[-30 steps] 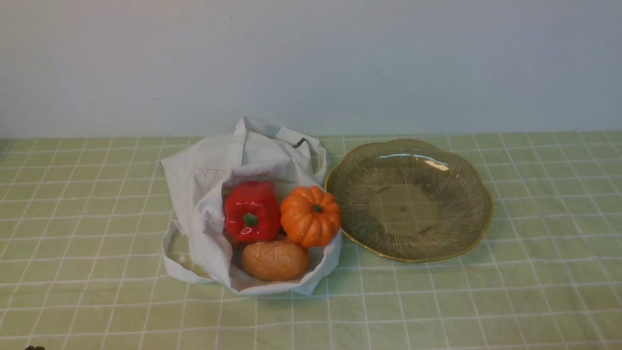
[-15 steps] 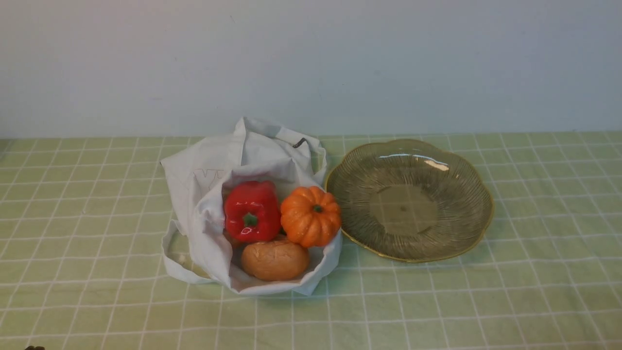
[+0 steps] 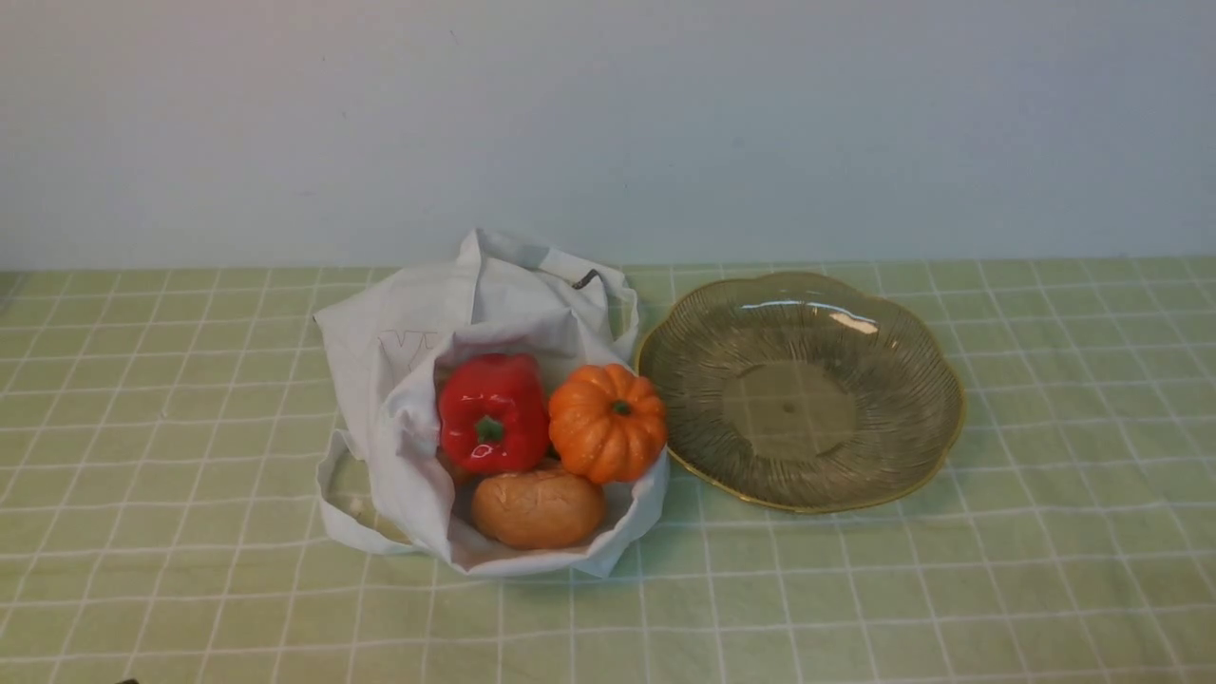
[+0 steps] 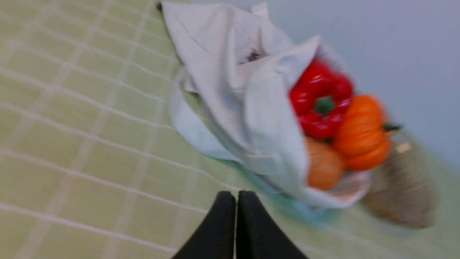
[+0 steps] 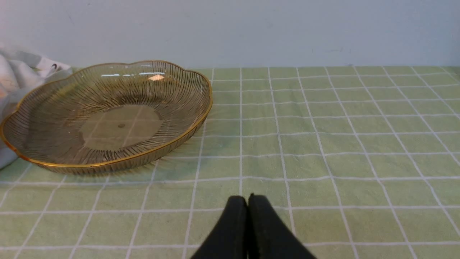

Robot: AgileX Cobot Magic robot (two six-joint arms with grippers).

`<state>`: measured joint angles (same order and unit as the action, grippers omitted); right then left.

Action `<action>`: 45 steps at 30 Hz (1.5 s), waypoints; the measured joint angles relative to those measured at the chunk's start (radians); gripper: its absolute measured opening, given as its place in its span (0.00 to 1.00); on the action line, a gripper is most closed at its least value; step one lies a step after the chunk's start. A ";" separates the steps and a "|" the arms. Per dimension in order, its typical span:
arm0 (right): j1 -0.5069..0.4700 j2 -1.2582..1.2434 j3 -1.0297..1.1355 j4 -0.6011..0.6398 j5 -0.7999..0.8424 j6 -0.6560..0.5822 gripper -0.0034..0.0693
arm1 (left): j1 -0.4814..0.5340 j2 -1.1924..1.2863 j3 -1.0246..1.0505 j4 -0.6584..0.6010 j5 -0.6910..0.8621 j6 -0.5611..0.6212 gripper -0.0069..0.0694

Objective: Take vegetables from bag on green coffee tablecloth place on plate.
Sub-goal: 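Reach into the cloth bag and grasp the pumpkin with the left gripper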

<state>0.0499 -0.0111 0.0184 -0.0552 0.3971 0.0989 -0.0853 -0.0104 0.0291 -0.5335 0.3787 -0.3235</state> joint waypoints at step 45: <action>0.000 0.000 0.000 0.000 0.000 0.000 0.03 | -0.491 1.638 -1.420 0.475 0.703 0.224 0.26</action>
<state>0.0499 -0.0111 0.0184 -0.0552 0.3971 0.0989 -0.5762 1.6277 -1.3910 -0.0586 1.0814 -0.0994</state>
